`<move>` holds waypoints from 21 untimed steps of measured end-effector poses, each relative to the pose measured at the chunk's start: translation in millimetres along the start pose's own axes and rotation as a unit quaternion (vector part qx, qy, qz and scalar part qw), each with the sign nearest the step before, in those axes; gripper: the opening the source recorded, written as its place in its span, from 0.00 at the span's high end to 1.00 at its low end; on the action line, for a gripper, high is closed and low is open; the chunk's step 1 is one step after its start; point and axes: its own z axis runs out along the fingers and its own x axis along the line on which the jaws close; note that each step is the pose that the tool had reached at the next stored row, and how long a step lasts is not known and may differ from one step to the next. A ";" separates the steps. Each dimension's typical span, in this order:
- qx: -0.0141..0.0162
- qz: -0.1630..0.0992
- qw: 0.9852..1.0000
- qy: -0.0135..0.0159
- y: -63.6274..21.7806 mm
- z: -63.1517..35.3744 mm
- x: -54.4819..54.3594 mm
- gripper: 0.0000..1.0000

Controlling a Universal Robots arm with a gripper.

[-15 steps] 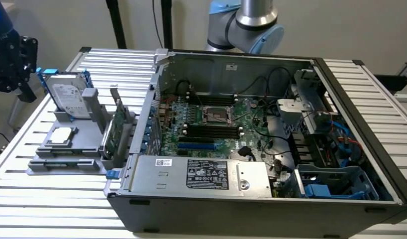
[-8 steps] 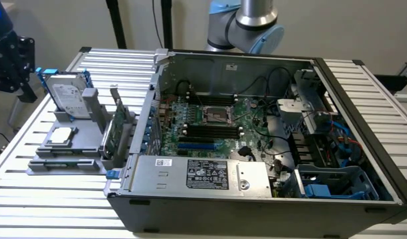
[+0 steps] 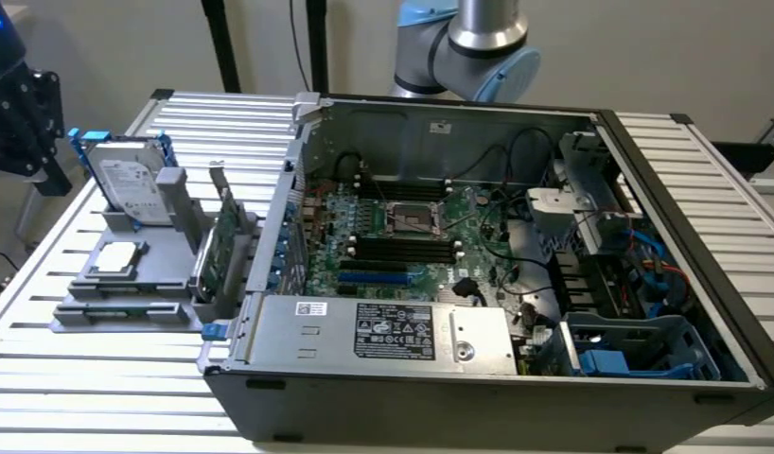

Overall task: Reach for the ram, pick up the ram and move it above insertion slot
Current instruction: 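Pick up the ram and move it above insertion slot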

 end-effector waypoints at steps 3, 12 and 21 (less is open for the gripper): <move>0.000 -0.001 1.000 0.000 0.0 0.4 0.5 0.82; 0.000 -0.005 1.000 0.000 0.3 11.5 6.3 0.58; 0.000 -0.009 1.000 0.000 0.9 27.9 18.7 0.58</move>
